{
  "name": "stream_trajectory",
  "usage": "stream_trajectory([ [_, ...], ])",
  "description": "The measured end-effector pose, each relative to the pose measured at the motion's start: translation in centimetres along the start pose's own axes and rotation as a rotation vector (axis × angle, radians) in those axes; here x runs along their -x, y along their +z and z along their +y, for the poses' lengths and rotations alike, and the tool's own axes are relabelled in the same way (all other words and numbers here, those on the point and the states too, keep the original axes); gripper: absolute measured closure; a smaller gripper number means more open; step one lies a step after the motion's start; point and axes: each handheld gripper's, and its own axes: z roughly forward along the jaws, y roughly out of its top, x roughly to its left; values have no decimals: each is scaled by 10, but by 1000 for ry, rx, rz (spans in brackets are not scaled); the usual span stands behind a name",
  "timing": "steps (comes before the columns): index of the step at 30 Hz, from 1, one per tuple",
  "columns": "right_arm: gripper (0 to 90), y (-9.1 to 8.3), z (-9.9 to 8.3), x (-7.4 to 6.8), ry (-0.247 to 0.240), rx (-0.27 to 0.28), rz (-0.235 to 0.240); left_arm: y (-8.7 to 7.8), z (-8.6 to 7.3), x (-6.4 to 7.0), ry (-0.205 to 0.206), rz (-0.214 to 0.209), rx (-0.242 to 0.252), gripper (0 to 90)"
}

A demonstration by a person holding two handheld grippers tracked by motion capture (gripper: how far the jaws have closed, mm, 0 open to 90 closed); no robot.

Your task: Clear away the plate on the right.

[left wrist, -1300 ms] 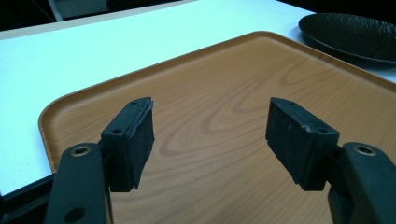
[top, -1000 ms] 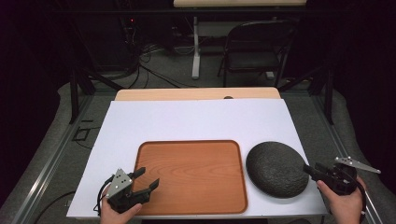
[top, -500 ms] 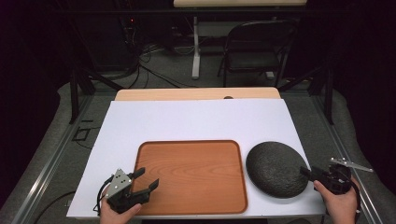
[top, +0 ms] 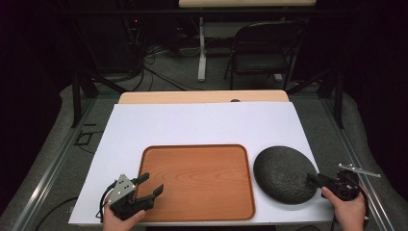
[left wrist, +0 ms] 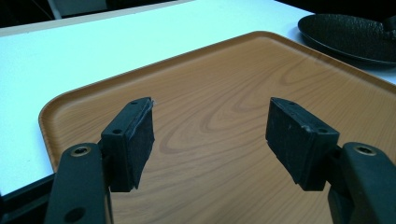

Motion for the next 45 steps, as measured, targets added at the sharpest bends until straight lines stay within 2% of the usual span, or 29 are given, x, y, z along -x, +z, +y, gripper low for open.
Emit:
stream_trajectory([
  [7,451,4,-2,-1,22,-19,39,0,0,0,0,0,1,325],
  [14,451,6,-1,-2,13,-19,44,0,0,0,-3,1,0,325],
  [20,451,7,-1,0,34,-10,61,0,0,0,2,2,-4,325],
  [26,476,8,-1,3,62,-6,79,1,0,0,-3,-2,0,325],
  [29,501,9,-1,7,109,4,102,1,0,-1,-4,-4,-3,325],
  [30,501,9,-1,7,109,4,102,1,0,-1,-4,-4,-3,325],
  [34,578,7,1,9,159,-15,102,1,0,-1,-4,-3,-3,325],
  [38,608,7,1,10,186,-9,107,1,0,-1,-5,-2,-4,325],
  [39,611,5,2,10,200,8,124,1,0,-2,-5,0,-7,325],
  [43,616,2,4,9,203,9,132,1,0,-2,-10,3,-8,326],
  [45,629,1,5,7,185,19,125,0,0,-2,-7,6,-13,326],
])
